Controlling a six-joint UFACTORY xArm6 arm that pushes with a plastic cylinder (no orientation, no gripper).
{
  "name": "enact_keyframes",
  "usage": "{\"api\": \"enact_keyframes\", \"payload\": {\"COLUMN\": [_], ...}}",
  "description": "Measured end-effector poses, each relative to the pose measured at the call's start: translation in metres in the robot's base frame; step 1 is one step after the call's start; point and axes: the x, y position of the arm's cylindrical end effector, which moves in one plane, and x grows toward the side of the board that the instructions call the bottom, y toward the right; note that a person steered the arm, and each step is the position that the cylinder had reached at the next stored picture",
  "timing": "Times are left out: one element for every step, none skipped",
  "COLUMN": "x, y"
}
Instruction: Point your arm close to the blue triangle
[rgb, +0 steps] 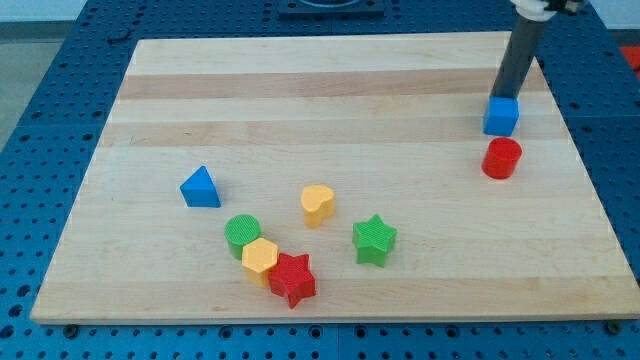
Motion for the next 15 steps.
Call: {"api": "enact_keyframes", "payload": {"x": [0.02, 0.017, -0.014, -0.02, -0.013, -0.013, -0.013, -0.012, 0.002, 0.004, 0.048, 0.094, 0.095, 0.138, 0.154], "y": [-0.01, -0.013, -0.019, -0.095, -0.168, -0.192, -0.206, -0.243, -0.32, -0.387, -0.474, -0.524, -0.525, -0.514, -0.465]}}
